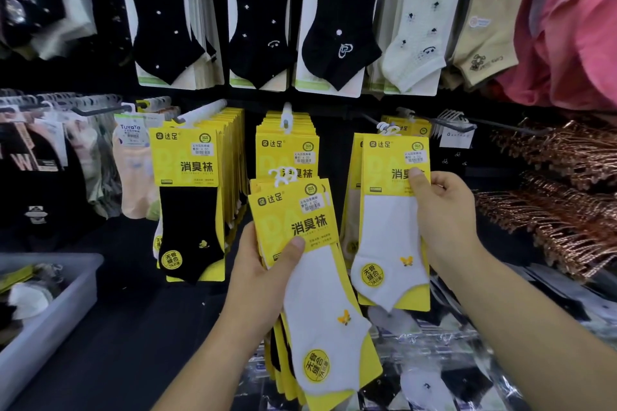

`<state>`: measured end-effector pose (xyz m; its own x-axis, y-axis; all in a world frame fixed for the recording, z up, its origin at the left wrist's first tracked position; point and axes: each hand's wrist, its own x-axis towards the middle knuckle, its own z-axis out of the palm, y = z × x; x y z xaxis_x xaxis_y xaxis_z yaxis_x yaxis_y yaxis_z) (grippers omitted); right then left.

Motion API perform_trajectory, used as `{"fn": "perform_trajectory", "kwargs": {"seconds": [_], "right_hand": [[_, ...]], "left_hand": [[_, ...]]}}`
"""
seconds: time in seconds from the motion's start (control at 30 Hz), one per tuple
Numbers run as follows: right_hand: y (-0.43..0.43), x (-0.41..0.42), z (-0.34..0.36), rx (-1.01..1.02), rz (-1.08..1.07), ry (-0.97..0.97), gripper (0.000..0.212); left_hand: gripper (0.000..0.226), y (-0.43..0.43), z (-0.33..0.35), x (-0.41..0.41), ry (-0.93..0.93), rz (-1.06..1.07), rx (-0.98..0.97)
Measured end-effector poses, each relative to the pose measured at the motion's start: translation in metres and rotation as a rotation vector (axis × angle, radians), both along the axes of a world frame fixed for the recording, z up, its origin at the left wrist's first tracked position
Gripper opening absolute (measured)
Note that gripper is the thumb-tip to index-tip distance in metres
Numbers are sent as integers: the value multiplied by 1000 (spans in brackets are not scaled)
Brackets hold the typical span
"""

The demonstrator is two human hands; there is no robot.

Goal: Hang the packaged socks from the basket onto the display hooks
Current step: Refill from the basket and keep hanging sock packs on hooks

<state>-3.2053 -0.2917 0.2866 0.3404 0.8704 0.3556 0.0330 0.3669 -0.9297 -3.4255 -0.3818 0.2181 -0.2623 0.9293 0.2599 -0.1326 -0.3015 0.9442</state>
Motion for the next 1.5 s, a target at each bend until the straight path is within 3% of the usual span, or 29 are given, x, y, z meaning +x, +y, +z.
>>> {"fn": "perform_trajectory", "kwargs": {"seconds": [0.1,0.5,0.73,0.93,1.07,1.27,1.5], "right_hand": [[-1,1,-1,1,-14,13,27],[3,3,3,-21,-5,69,21],[7,6,-5,7,20,-60,19],[12,5,-11,19,32,-194,15],[27,4,-12,-38,2,-202,29],[22,-1,-21,-126,-165,-269,34],[-40,-43,-23,-84,392,-366,44]], "left_hand": [[43,0,0,-1,1,-2,1],[38,0,-1,0,8,-3,-6],[49,-1,-1,-1,11,-10,3],[44,-2,0,-2,27,-11,14],[33,0,-1,-2,34,-5,9],[46,0,0,-1,48,-14,21],[45,2,-2,4,34,-25,52]]}}
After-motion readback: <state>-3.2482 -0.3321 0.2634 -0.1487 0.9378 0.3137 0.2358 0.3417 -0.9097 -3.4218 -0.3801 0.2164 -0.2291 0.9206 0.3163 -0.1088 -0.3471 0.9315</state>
